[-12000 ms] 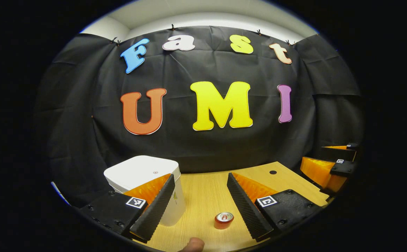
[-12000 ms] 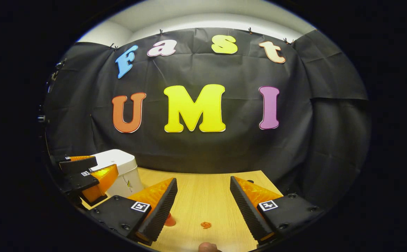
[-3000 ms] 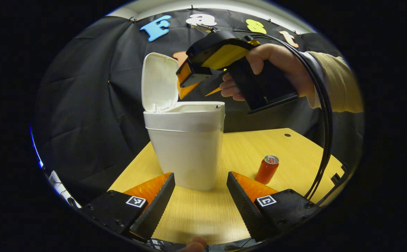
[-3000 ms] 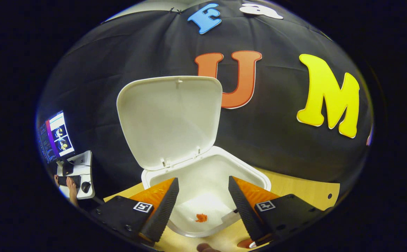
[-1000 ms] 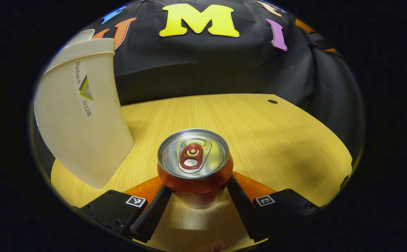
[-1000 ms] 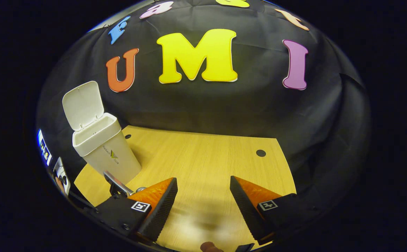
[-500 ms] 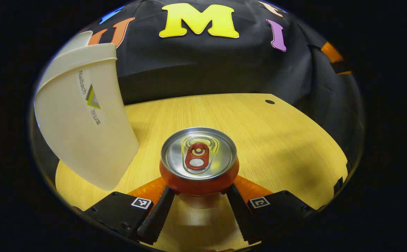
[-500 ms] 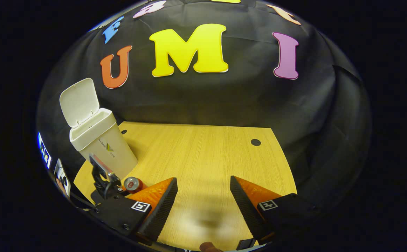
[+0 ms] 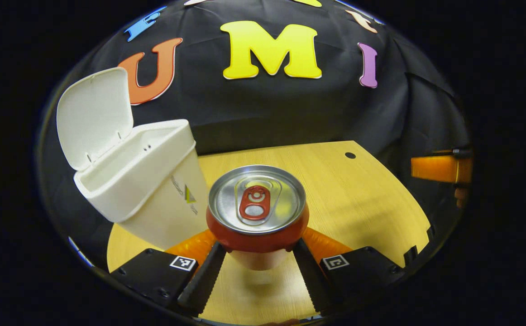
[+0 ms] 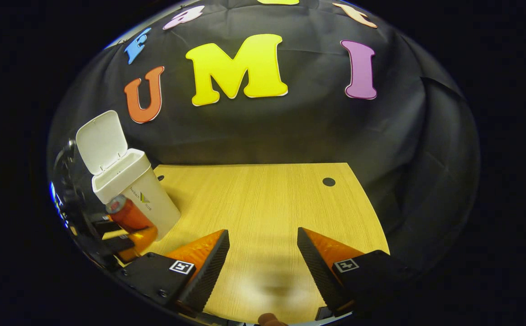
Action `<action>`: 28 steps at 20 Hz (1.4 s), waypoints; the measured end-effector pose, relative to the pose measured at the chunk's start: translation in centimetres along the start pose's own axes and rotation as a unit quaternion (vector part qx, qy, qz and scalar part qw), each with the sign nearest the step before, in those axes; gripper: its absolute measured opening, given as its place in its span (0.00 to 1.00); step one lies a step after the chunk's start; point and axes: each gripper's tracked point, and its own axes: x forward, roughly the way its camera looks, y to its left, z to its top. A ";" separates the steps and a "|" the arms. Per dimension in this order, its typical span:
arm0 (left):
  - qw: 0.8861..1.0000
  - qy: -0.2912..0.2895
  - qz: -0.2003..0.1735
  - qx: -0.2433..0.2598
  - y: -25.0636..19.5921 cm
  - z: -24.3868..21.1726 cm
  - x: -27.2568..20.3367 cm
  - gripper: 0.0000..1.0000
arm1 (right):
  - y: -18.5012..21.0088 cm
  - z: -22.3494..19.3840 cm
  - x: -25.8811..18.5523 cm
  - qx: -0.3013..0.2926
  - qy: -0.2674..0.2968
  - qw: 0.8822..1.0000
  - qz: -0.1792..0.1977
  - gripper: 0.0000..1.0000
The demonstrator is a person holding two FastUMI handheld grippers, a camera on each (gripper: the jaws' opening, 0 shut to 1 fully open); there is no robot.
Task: Press the lid of the desktop garbage bin to open it, pick up the crumpled paper on the desktop and throw it into the bin, then pick up the pop can on the desktop and drop it into the bin, and finally close the garbage bin lid.
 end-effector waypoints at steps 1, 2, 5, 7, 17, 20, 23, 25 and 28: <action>1.000 -0.002 0.011 0.004 0.9 1.5 -0.7 0.86 | -0.3 0.4 0.3 0.002 -0.004 1.000 -0.002 0.94; 1.000 -0.005 0.023 0.004 2.0 2.8 -1.4 0.86 | -0.5 0.8 0.6 0.005 -0.006 1.000 -0.002 0.96; 0.999 -0.002 0.033 -0.028 4.7 6.0 -2.8 0.86 | -0.1 2.0 1.2 0.024 -0.013 1.000 0.015 0.94; 0.998 0.001 0.047 -0.051 7.1 7.3 -3.1 0.85 | 0.3 2.8 1.4 0.028 -0.016 0.999 0.026 0.95; 0.985 0.004 0.156 -0.077 19.5 10.5 0.8 0.86 | 2.9 1.3 2.8 -0.007 0.012 0.999 0.038 0.95; 0.982 0.015 0.164 -0.088 21.1 9.5 2.5 0.86 | 3.6 1.2 2.8 -0.012 0.014 0.999 0.039 0.96; 0.980 0.027 0.160 -0.112 21.7 8.4 3.6 0.87 | 4.2 0.5 2.7 -0.009 0.023 0.999 0.041 0.94; 0.979 0.027 0.159 -0.122 21.6 8.0 3.8 0.92 | 4.4 0.3 2.6 -0.017 0.024 0.999 0.042 0.96; 0.982 0.016 0.142 -0.126 20.6 8.6 3.4 0.88 | 4.5 0.1 2.5 -0.023 0.024 0.998 0.045 0.96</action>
